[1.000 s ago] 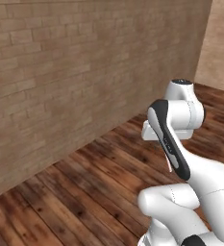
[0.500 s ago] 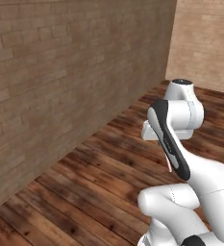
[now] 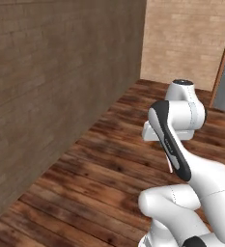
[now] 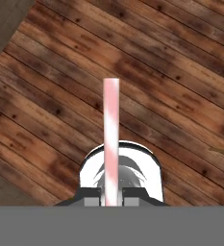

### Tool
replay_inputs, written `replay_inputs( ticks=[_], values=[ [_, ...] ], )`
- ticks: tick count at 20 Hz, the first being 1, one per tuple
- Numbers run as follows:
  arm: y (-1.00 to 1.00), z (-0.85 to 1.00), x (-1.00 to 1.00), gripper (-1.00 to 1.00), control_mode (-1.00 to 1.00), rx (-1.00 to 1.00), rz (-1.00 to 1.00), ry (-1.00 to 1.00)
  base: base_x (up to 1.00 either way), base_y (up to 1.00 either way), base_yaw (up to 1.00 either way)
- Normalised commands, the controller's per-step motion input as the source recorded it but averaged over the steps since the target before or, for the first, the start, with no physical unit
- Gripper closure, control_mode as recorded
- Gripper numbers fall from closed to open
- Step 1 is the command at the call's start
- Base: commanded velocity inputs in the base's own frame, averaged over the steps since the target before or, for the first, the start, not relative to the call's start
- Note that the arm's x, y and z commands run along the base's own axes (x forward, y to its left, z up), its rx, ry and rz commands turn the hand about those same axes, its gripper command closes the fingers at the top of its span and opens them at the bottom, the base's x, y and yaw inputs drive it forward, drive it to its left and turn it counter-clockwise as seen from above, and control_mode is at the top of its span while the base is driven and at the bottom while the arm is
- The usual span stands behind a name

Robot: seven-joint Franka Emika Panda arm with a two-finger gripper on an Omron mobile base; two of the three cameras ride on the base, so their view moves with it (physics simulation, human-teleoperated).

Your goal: Take a straw from the drawer in front and place it inside the glass cup on the dining counter.

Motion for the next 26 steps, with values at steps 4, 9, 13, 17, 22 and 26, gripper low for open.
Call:
replay_inputs(
  ticks=[4,9,13,17,22,26],
  values=[
    [0.00,0.00,0.00,1.00,1.00,0.00,0.00,0.00,0.51,0.17,-0.32],
    [0.00,0.00,0.00,1.00,1.00,0.00,0.00,0.00,0.51,0.16,-0.32],
    [0.00,0.00,0.00,1.00,1.00,0.00,0.00,0.00,0.50,0.10,-0.33],
    [0.00,0.00,0.00,1.00,1.00,0.00,0.00,0.00,0.53,0.05,-0.32],
    [0.00,0.00,0.00,1.00,1.00,0.00,0.00,0.00,0.58,0.08,-0.31],
    [0.00,0.00,0.00,1.00,1.00,0.00,0.00,0.00,0.64,0.11,-0.30]
  ],
)
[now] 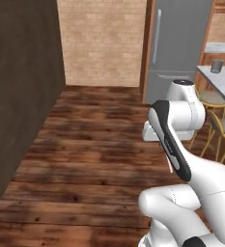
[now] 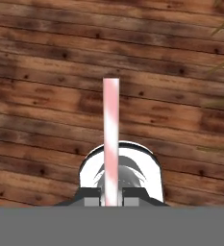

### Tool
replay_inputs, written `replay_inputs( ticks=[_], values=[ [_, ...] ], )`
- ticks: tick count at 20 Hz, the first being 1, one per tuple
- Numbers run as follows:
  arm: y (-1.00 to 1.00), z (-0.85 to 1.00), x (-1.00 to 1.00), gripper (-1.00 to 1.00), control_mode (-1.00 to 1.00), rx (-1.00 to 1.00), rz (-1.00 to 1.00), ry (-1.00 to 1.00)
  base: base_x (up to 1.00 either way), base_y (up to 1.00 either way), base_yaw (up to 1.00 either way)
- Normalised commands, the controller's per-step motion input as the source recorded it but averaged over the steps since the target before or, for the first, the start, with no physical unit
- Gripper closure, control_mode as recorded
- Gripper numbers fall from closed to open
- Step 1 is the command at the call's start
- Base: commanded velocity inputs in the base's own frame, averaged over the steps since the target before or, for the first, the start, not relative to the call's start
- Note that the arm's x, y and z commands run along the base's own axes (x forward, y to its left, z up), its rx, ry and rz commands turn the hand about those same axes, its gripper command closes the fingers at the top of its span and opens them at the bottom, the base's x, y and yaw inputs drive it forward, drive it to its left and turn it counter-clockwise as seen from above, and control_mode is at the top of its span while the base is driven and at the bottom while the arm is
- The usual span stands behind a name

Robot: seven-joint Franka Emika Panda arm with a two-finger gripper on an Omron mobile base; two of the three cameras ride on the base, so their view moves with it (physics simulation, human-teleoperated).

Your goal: Take a straw from the drawer in front and place it inside the glass cup on the dining counter.

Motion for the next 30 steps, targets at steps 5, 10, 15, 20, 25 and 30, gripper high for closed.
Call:
replay_inputs(
  ticks=[5,10,15,20,25,30],
  values=[
    [0.00,0.00,0.00,1.00,1.00,0.00,0.00,0.00,0.70,0.14,-0.30],
    [0.00,0.00,0.00,1.00,1.00,0.00,0.00,0.00,0.68,0.25,-0.30],
    [0.00,0.00,0.00,1.00,1.00,0.00,0.00,0.00,0.66,0.38,-0.31],
    [0.00,0.00,0.00,1.00,1.00,0.00,0.00,0.00,0.66,0.39,-0.31],
    [0.00,0.00,0.00,1.00,1.00,0.00,0.00,0.00,0.68,0.42,-0.31],
    [0.00,0.00,0.00,1.00,1.00,0.00,0.00,0.00,0.67,0.46,-0.30]
  ],
)
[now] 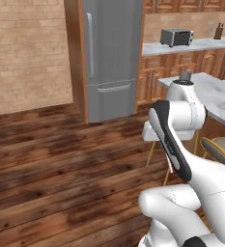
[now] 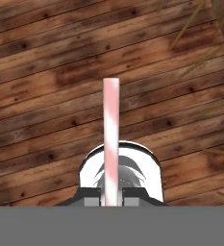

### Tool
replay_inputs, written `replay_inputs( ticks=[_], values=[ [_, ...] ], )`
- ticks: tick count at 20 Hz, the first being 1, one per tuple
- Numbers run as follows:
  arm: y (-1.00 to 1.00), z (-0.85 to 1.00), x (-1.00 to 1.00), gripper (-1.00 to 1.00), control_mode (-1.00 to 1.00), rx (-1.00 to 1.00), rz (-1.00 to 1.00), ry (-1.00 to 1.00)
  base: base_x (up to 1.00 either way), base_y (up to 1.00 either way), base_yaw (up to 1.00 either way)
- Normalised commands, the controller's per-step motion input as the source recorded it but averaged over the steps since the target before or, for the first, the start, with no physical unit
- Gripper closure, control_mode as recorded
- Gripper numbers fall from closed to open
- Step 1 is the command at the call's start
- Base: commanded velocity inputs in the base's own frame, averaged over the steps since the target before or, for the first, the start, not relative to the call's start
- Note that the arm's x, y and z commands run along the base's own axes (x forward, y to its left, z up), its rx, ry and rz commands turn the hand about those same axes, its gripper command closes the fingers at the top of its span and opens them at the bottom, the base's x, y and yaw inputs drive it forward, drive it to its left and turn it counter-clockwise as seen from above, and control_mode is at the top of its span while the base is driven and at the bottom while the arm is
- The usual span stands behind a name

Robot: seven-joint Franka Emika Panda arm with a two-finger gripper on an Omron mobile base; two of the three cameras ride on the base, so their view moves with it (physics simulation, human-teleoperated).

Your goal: Take a straw from the drawer in front and place it inside the glass cup on the dining counter.

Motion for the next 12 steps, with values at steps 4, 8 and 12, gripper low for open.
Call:
replay_inputs(
  ticks=[4,8,12],
  values=[
    [0.00,0.00,0.00,1.00,1.00,0.00,0.00,0.00,0.65,0.53,-0.30],
    [0.00,0.00,0.00,1.00,1.00,0.00,0.00,0.00,0.64,0.51,-0.30],
    [0.00,0.00,0.00,1.00,1.00,0.00,0.00,0.00,0.64,0.55,-0.29]
  ],
)
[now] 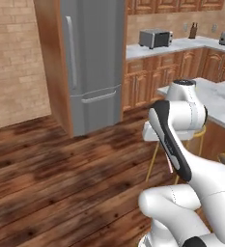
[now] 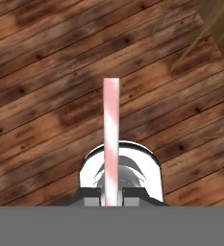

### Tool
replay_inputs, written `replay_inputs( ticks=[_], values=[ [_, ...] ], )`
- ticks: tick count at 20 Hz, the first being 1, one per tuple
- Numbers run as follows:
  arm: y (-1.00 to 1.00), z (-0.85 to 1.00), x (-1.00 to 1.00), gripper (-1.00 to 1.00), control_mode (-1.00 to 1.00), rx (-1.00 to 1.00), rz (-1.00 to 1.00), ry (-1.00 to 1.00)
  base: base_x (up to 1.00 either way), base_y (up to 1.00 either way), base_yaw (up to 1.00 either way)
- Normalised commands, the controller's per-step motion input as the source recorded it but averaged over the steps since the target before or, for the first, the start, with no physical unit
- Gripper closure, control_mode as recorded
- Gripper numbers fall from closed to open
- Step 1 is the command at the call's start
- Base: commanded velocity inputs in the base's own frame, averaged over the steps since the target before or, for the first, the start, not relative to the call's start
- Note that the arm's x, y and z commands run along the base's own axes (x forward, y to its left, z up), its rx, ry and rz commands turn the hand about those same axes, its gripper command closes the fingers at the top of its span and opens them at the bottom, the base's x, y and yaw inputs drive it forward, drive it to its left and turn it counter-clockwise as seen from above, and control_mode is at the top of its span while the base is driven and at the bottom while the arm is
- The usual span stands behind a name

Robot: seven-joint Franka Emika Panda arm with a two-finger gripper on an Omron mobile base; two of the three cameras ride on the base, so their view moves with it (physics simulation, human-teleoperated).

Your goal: Take a straw from the drawer in front and place it inside the glass cup on the dining counter.

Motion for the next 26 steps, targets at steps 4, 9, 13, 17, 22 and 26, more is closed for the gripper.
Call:
replay_inputs(
  ticks=[4,9,13,17,22,26],
  values=[
    [0.00,0.00,0.00,1.00,1.00,0.00,0.00,0.00,0.65,0.56,-0.29],
    [0.00,0.00,0.00,1.00,1.00,0.00,0.00,0.00,0.64,0.53,-0.29],
    [0.00,0.00,0.00,1.00,1.00,0.00,0.00,0.00,0.62,0.52,-0.29],
    [0.00,0.00,0.00,1.00,1.00,0.00,0.00,0.00,0.58,0.47,-0.29],
    [0.00,0.00,0.00,1.00,1.00,0.00,0.00,0.00,0.53,0.37,-0.29],
    [0.00,0.00,0.00,1.00,1.00,0.00,0.00,0.00,0.40,0.22,-0.32]
  ],
)
